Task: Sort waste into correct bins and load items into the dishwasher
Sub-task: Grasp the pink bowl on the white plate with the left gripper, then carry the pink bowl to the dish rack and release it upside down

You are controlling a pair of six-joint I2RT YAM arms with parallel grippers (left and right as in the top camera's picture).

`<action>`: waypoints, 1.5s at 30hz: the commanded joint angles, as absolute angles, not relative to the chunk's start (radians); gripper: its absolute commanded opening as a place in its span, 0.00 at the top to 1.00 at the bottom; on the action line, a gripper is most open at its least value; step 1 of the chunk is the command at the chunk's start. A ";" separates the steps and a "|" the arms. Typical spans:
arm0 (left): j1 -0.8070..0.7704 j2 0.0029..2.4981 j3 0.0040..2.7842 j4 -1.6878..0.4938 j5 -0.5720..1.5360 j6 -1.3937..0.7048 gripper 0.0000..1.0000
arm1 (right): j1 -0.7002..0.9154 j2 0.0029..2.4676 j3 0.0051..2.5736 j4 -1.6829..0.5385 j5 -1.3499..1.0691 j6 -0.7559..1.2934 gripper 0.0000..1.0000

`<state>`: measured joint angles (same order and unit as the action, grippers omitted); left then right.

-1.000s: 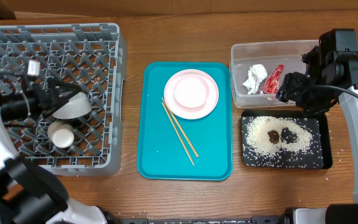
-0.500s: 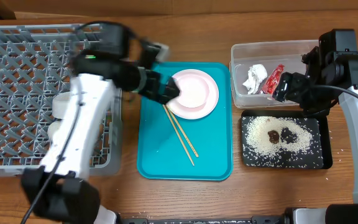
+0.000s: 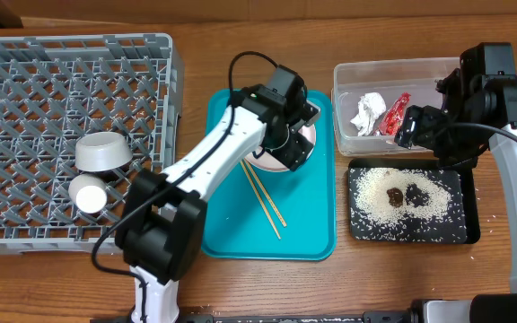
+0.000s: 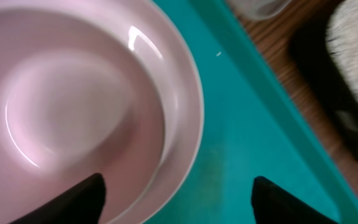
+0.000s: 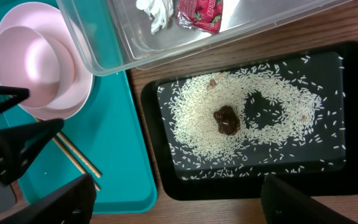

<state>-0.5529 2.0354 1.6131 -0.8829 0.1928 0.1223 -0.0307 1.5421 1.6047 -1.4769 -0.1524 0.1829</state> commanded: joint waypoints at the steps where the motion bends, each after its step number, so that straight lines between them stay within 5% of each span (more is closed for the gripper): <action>1: -0.561 2.074 1.622 -0.886 0.070 0.107 0.35 | -0.028 1.539 1.623 -1.474 -0.146 0.182 0.14; 5: -0.562 2.089 1.622 -0.886 0.070 0.107 0.64 | -0.028 1.539 1.623 -1.475 -0.146 0.181 0.14; 11: -0.563 2.087 1.623 -0.893 0.070 0.107 0.86 | -0.028 1.539 1.623 -1.476 -0.146 0.182 0.14; 20: -0.563 2.087 1.622 -0.911 0.067 0.085 0.96 | -0.028 1.539 1.623 -1.480 -0.146 0.182 0.14; 33: -0.523 1.956 1.803 -1.051 0.055 0.036 0.96 | -0.028 1.539 1.623 -1.484 -0.146 0.181 0.14; 39: -0.386 1.816 1.869 -1.072 0.169 0.038 0.96 | -0.028 1.539 1.623 -1.484 -0.146 0.181 0.14; 45: -0.113 1.767 1.868 -1.078 0.511 0.101 0.96 | -0.028 1.539 1.623 -1.483 -0.146 0.181 0.14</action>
<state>-0.2146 1.7657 1.8622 -1.0702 0.2890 0.0620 -0.0311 1.5421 1.6047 -1.4853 -0.1520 0.1825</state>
